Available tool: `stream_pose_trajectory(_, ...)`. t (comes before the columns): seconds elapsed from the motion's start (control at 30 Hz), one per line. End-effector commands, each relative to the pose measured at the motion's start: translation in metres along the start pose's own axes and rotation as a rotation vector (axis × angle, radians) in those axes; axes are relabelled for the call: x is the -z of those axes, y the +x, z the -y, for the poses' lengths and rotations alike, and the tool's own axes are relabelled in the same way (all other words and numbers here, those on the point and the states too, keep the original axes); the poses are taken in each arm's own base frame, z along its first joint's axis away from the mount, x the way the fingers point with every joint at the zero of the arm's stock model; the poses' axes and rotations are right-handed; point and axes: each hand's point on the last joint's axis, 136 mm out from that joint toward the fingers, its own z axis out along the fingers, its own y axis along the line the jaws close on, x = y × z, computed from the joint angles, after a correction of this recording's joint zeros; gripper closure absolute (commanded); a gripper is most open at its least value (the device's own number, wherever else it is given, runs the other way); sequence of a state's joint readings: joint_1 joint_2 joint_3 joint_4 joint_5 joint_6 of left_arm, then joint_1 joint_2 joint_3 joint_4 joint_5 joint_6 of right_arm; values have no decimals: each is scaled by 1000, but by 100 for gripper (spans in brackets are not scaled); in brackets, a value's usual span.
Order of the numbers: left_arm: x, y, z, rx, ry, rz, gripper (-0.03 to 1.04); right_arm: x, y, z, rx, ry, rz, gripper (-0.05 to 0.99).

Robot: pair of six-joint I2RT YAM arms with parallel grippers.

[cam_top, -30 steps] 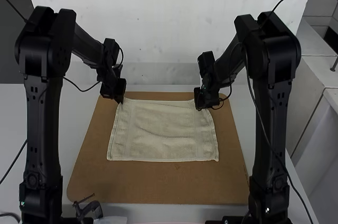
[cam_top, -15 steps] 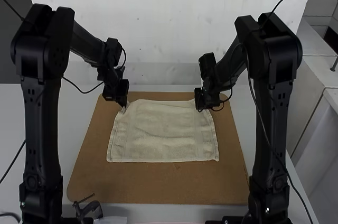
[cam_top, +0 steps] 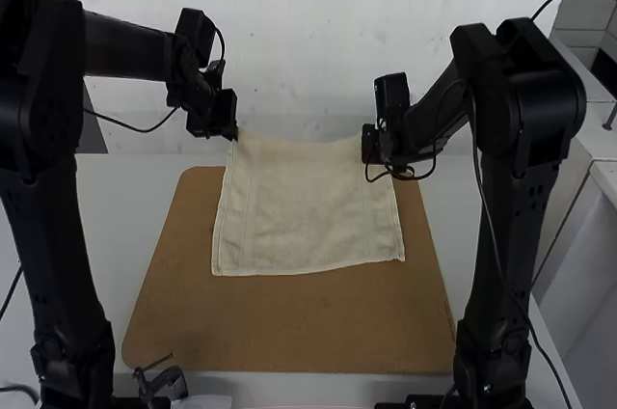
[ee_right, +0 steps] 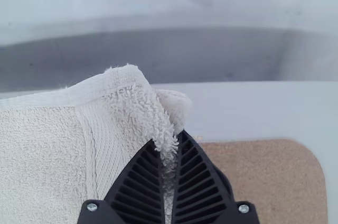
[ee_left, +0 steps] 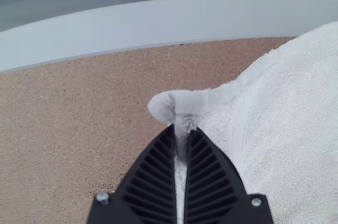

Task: Fold the towel.

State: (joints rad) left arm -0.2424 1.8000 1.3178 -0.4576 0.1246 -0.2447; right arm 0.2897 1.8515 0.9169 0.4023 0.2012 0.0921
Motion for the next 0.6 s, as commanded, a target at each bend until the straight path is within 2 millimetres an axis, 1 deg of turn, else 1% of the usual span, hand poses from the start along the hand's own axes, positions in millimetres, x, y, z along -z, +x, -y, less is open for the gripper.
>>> stream_pose_trajectory(0.0, 25, -27, 12, -5, 26, 87, 100, 14, -23, 11, -46, 22, 81, 92)
stream_pose_trajectory(0.2, 45, -51, 21, -28, 16, 162, 100, 28, -38, 19, -92, 20, 171, 92)
stream_pose_trajectory(0.27, 46, -54, 22, -30, 13, 171, 100, 32, -41, 20, -99, 18, 188, 92)
stream_pose_trajectory(0.3, 46, -54, 22, -30, 13, 170, 100, 32, -39, 21, -98, 19, 182, 92)
stream_pose_trajectory(0.37, 43, -49, 21, -30, 10, 158, 100, 32, -35, 20, -94, 18, 174, 92)
stream_pose_trajectory(0.47, 38, -29, 16, -40, 3, 122, 100, 31, -26, 21, -76, 20, 147, 92)
stream_pose_trajectory(0.57, 40, -12, 11, -58, -1, 120, 100, 29, -14, 21, -55, 11, 80, 92)
